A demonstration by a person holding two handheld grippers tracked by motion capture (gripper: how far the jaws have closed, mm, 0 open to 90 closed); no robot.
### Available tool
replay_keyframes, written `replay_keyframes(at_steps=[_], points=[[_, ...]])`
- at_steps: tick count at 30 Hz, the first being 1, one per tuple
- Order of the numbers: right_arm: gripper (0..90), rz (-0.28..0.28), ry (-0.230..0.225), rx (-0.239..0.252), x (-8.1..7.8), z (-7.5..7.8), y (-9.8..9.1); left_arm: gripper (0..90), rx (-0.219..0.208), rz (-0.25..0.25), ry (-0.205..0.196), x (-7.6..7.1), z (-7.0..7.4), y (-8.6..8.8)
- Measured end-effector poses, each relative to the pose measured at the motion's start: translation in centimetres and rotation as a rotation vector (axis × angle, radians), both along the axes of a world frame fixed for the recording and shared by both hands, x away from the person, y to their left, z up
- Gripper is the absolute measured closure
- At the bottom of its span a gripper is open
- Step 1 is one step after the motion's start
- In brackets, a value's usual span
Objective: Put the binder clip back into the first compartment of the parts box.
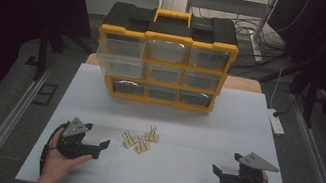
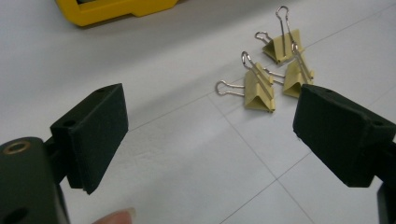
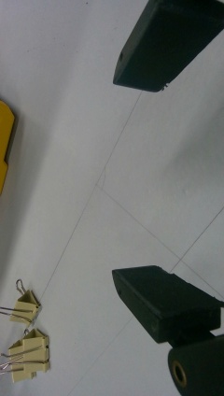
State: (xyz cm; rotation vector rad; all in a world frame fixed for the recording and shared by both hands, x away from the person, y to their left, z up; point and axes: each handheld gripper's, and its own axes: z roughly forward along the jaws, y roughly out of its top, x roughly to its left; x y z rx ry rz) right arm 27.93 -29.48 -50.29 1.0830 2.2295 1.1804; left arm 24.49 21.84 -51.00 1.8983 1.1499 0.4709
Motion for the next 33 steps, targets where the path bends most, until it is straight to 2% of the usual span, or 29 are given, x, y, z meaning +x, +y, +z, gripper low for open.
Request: replay_keyframes(at_steps=[6,11,22,33], points=[[8.5,-0.011,0.01,0.017,0.2,-0.18,-0.44,11.0,0.006,-0.004,0.006,0.07,-0.06,-0.11],[9.4,-0.011,0.016,0.007,0.35,-0.34,-0.32,11.2,0.003,-0.011,0.005,-0.12,-0.11,-0.13],[9.6,-0.007,0.027,0.012,0.54,-0.49,-0.3,10.4,-0.033,-0.012,0.005,-0.13,-0.01,0.19],[9.9,-0.017,0.037,0.003,0.62,-0.59,-0.33,9.7,-0.039,-0.017,-0.005,-0.14,0.02,0.27]])
